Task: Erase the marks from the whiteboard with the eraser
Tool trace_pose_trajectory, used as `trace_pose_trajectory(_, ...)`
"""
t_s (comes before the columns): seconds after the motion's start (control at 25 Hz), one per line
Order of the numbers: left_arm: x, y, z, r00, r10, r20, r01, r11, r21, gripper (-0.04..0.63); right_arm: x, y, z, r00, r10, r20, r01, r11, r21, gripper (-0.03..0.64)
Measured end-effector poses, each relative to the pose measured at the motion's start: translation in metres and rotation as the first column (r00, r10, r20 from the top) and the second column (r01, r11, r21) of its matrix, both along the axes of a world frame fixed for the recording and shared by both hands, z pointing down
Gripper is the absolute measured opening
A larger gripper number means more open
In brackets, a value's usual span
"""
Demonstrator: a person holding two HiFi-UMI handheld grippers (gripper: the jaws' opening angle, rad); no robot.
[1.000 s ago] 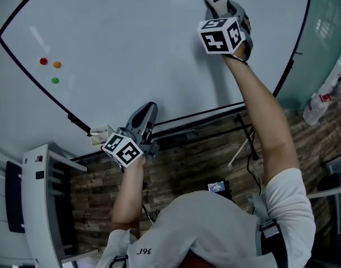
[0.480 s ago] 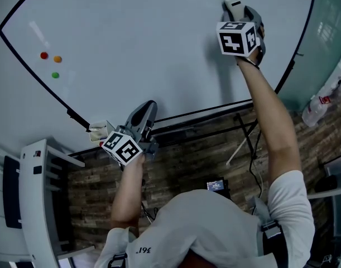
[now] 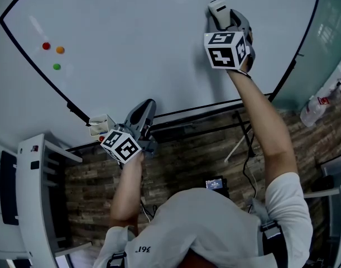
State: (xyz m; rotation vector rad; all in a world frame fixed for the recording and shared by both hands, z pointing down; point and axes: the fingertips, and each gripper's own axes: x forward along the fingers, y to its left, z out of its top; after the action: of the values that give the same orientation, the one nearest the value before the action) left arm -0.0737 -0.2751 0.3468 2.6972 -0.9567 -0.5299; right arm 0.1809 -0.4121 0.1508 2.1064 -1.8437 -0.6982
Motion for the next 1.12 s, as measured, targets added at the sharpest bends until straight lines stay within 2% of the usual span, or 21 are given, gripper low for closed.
trace_pose_trajectory(0.4, -0.048, 0.003, 0.011, 0.999, -0.043, 0.011, 0.043, 0.999, -0.004, 0.014, -0.105, -0.005, 0.03, 0.991, -0.135, -0.021, 0.134, 0.99, -0.04, 0.253)
trace_pose_trajectory(0.72, -0.088, 0.007, 0.015, 0.994, -0.111, 0.01, 0.111, 0.993, -0.03, 0.014, -0.183, -0.008, 0.049, 0.971, -0.236, -0.045, 0.232, 0.97, -0.069, 0.253)
trace_pose_trajectory(1.12, -0.136, 0.015, 0.027, 0.988, -0.153, -0.009, 0.153, 0.988, -0.028, 0.014, -0.277, -0.002, 0.074, 0.94, -0.338, -0.047, 0.331, 0.937, -0.112, 0.253)
